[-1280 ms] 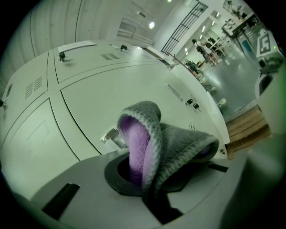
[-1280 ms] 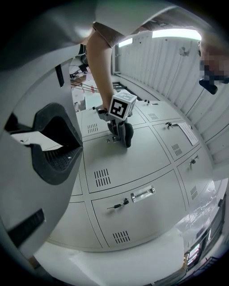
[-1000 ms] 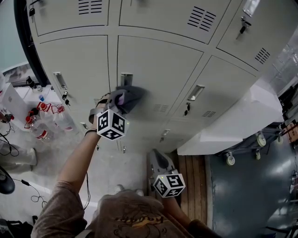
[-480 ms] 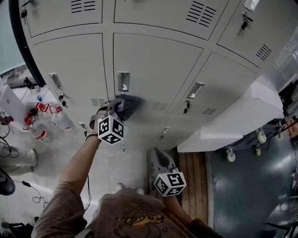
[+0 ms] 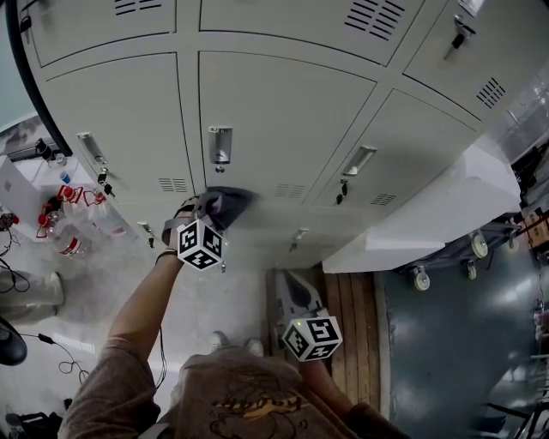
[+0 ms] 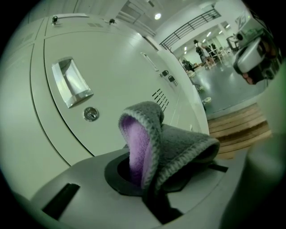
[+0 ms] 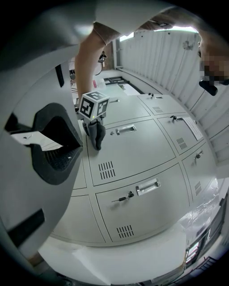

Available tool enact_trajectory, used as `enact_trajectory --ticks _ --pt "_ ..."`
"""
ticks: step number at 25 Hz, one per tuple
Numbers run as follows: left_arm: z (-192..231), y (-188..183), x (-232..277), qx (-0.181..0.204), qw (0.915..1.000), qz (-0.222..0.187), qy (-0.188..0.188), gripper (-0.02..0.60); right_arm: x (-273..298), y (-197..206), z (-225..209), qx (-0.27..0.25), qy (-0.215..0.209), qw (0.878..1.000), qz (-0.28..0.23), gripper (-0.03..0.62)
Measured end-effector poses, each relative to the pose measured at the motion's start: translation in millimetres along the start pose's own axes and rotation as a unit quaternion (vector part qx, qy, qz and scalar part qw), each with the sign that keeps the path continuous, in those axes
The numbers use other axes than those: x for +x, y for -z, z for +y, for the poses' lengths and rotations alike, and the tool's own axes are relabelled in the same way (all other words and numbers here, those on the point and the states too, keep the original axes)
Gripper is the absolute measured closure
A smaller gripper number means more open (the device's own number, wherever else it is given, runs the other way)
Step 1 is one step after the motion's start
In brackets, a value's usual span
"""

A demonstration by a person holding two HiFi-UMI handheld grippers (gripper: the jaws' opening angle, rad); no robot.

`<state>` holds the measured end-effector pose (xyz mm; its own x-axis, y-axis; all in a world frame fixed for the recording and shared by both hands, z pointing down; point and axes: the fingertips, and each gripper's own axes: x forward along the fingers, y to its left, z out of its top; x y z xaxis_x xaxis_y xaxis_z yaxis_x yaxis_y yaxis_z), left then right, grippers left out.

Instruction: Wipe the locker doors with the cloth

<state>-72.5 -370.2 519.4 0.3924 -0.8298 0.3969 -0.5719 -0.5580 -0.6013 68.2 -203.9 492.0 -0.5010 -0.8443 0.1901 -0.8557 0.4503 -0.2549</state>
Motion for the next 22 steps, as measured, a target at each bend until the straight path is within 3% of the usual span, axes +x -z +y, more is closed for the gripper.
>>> enact_trajectory --ticks 10,17,22 --pt "-29.2 26.0 10.1 -0.003 0.9974 0.058 0.043 0.543 -3.0 4.2 -0.7 0.004 0.003 1.0 0.005 0.595" --pt "-41.2 14.9 2.0 0.008 0.9963 0.061 0.06 0.543 -5.2 3.2 0.6 0.004 0.0 1.0 0.001 0.595" --pt "-31.3 -17.2 -13.1 0.013 0.9976 0.044 0.053 0.543 -8.2 0.9 1.5 0.003 -0.001 1.0 -0.003 0.595"
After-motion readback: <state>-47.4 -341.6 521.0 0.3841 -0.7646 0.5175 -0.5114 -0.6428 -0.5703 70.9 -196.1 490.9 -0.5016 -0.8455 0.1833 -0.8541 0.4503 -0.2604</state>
